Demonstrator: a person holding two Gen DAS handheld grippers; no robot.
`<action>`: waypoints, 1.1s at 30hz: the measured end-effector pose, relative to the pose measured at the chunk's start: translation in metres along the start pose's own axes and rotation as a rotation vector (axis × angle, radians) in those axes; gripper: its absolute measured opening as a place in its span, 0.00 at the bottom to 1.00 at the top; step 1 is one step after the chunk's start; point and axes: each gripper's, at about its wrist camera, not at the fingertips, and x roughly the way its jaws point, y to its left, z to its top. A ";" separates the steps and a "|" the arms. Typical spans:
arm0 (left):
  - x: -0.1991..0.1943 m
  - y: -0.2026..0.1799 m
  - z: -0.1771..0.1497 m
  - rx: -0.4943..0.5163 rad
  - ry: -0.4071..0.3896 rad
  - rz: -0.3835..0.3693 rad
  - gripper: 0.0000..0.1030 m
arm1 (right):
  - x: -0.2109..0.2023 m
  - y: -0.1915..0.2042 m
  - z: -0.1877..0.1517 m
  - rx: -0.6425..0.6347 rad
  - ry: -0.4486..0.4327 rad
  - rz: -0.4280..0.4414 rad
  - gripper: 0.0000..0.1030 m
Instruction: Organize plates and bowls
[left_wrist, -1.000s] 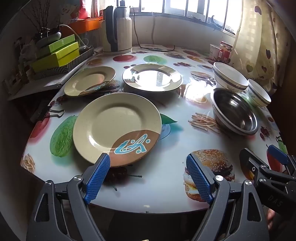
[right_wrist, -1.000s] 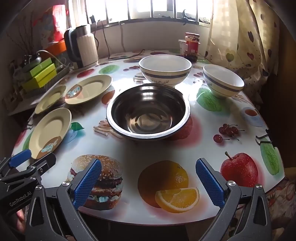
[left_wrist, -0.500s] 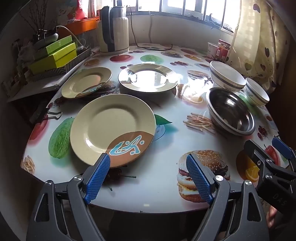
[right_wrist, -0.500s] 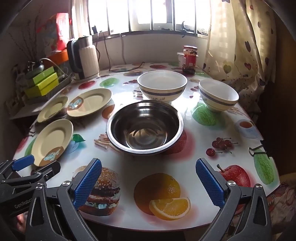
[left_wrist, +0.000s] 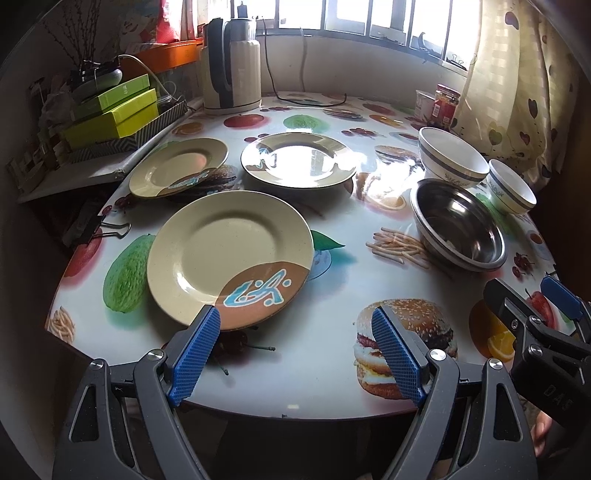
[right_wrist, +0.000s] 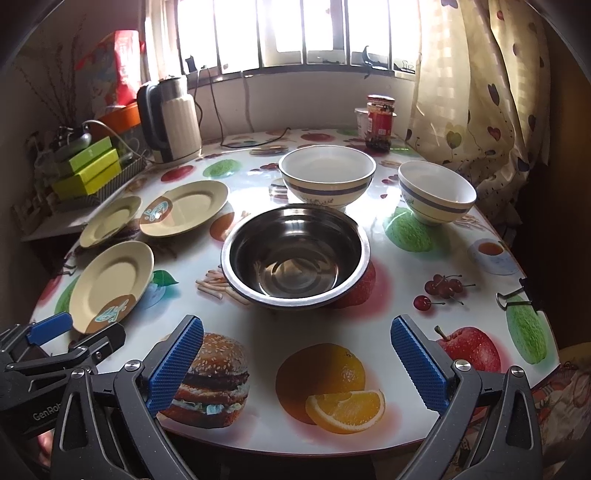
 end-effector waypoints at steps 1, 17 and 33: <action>-0.001 0.000 0.000 0.000 -0.004 0.002 0.82 | 0.000 0.001 0.000 0.002 0.003 0.001 1.00; -0.002 0.001 0.000 0.002 -0.014 0.013 0.82 | 0.006 0.000 -0.002 0.007 0.039 0.006 1.00; -0.002 0.002 -0.001 0.002 -0.011 0.011 0.82 | 0.005 0.001 -0.002 0.008 0.038 0.013 1.00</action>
